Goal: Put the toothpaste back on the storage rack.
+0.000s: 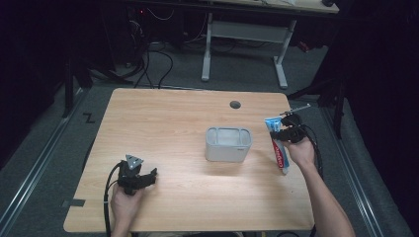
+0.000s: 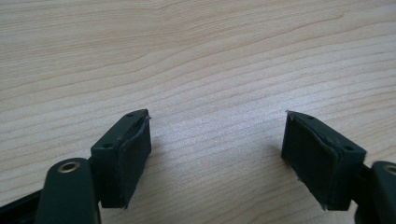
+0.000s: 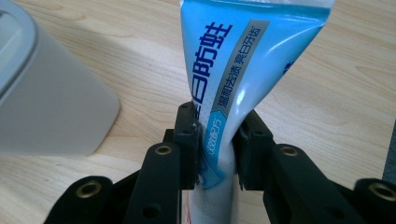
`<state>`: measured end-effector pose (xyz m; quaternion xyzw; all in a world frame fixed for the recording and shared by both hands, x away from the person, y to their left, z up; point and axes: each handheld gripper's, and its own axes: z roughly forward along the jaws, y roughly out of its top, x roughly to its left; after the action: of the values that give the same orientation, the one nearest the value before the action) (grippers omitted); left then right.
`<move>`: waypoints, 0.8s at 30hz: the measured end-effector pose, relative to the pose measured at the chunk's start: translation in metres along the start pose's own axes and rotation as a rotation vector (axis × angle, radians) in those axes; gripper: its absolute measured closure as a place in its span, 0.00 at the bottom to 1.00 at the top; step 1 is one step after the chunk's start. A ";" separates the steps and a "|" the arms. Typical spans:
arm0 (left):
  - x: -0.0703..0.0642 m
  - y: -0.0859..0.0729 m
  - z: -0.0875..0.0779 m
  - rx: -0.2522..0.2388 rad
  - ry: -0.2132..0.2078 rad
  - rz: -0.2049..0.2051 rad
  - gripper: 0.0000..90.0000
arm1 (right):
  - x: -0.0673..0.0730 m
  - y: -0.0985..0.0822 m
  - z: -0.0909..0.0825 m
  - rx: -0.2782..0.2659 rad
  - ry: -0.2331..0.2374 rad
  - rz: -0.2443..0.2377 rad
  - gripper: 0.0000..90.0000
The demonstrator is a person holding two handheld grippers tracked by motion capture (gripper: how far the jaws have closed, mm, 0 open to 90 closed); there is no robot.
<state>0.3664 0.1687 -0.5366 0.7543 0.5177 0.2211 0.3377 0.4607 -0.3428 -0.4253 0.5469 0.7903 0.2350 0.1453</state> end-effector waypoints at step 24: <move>0.000 0.000 0.000 0.002 -0.003 0.002 0.27 | 0.016 -0.014 -0.042 -0.145 0.104 -0.031 0.82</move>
<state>0.3663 0.1688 -0.5365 0.7555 0.5165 0.2201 0.3375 0.4229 -0.3408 -0.3969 0.5100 0.7860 0.3172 0.1469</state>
